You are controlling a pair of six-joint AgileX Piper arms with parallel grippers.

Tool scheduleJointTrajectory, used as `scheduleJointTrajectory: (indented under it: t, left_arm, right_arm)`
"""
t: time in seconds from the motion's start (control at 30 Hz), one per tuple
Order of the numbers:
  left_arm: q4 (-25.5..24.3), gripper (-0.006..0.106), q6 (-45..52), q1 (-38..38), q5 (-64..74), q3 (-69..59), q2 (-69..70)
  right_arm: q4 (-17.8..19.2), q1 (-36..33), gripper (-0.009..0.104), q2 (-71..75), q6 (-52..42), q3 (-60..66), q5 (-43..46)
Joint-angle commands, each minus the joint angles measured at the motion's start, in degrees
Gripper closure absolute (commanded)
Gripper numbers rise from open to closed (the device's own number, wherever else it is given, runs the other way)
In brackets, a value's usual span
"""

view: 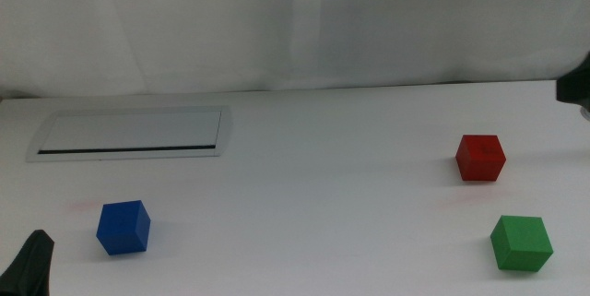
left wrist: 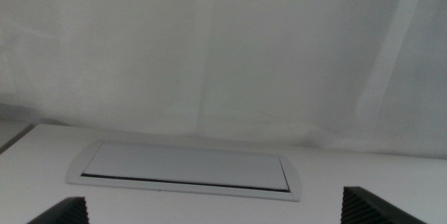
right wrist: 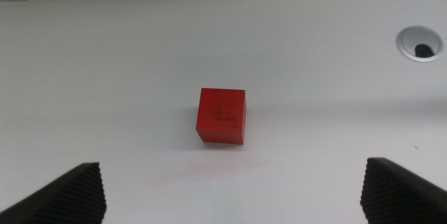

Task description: Stack red cubes first, then green, then blue cubes in a specific spot.

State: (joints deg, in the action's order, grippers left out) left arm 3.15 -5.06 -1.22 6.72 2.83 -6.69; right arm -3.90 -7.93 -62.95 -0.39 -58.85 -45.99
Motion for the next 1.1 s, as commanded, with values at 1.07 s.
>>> scheduleJointTrajectory:
  t: [1.07]
  left_arm:
    - [0.28, 0.01, -0.39, -0.04, -1.25, -0.25, 0.27]
  right_arm:
    - [5.29, -4.21, -0.004, -46.88, 8.84, -23.45, -4.42]
